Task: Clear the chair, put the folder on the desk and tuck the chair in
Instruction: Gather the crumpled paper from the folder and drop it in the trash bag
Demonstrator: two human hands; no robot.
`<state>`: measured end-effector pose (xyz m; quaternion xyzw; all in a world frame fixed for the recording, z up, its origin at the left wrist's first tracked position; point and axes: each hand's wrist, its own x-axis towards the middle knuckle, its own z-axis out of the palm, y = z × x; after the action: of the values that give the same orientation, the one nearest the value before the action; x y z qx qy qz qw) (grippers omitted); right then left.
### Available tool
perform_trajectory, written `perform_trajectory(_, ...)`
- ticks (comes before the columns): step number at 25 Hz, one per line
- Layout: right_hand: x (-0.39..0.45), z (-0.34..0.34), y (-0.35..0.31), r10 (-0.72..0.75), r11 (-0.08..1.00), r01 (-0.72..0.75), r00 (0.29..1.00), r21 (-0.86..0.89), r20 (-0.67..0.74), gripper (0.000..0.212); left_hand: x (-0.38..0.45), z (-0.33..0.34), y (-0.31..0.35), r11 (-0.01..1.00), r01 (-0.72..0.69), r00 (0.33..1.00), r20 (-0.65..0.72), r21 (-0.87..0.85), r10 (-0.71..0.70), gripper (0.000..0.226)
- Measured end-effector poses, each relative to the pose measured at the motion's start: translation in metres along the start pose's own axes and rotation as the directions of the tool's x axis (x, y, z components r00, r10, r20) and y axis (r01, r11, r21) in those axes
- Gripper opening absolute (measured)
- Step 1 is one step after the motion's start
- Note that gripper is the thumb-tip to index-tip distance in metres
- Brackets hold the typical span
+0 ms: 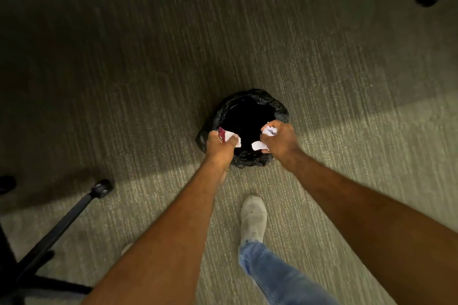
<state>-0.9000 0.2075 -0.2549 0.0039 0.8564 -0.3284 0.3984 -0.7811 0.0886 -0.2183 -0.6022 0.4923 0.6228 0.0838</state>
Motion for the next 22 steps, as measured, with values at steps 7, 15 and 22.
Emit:
perform_trajectory(7, 0.013, 0.003, 0.001, -0.085, 0.983, 0.099, 0.992, -0.156, 0.095, 0.05, 0.026, 0.015, -0.013, 0.996, -0.012, 0.99, 0.143, 0.09, -0.001, 0.067)
perform_trajectory(15, -0.035, -0.002, -0.025, -0.137, 0.975, 0.148, 0.988, -0.168, 0.077, 0.043, -0.003, -0.019, -0.005, 0.969, -0.156, 0.987, 0.076, 0.193, 0.143, 0.054)
perform_trajectory(22, -0.103, 0.014, -0.073, -0.294, 0.899, 0.321, 0.947, -0.298, 0.132, 0.041, -0.06, -0.089, -0.001, 0.964, -0.201, 0.98, 0.045, 0.177, 0.196, 0.053)
